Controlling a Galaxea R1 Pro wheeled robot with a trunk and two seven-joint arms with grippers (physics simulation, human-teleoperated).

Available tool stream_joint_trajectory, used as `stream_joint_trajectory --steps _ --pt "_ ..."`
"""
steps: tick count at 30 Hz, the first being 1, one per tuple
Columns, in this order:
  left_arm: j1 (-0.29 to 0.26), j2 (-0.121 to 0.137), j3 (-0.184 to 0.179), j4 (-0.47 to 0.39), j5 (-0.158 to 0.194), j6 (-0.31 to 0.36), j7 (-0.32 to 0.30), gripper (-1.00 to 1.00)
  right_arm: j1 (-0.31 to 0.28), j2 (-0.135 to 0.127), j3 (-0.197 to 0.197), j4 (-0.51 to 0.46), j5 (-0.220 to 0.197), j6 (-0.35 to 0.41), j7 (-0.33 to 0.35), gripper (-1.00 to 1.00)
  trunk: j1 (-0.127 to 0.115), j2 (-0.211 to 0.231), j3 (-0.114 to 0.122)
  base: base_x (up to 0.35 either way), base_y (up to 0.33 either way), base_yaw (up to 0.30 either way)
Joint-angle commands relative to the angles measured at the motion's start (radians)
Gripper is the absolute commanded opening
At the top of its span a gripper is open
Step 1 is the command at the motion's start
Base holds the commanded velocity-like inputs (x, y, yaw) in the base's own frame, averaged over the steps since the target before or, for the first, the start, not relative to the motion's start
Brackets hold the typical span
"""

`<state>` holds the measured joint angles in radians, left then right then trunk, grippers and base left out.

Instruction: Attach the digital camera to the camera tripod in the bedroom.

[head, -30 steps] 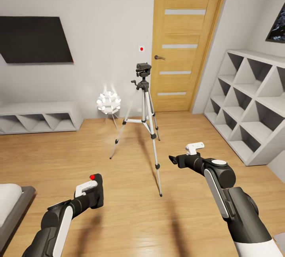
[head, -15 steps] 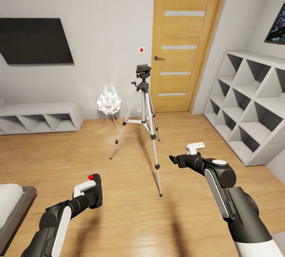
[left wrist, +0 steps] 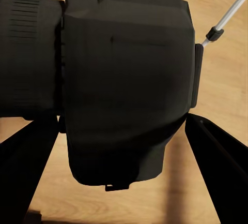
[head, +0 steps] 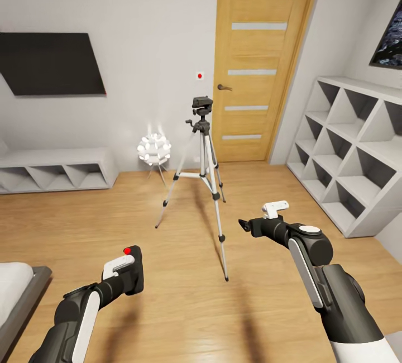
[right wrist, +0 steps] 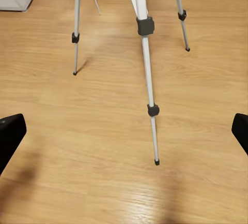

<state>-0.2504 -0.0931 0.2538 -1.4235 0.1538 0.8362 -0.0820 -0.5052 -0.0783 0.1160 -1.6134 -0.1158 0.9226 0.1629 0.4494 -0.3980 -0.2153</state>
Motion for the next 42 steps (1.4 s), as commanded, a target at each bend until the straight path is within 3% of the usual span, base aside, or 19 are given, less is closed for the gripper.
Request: stream_joint_trajectory --steps 1,42 --pt "-0.001 -0.001 0.003 -0.001 0.003 0.006 -0.004 -1.0 -0.001 -0.001 0.001 -0.001 -0.007 0.005 -0.003 1.0 0.001 -0.002 0.0 0.0 0.0 0.0" --pt "-0.001 -0.001 0.003 -0.003 0.004 0.006 -0.005 -1.0 0.0 0.0 0.004 -0.002 -0.007 0.004 -0.003 1.0 0.001 -0.002 0.067 0.0 0.0 0.0"
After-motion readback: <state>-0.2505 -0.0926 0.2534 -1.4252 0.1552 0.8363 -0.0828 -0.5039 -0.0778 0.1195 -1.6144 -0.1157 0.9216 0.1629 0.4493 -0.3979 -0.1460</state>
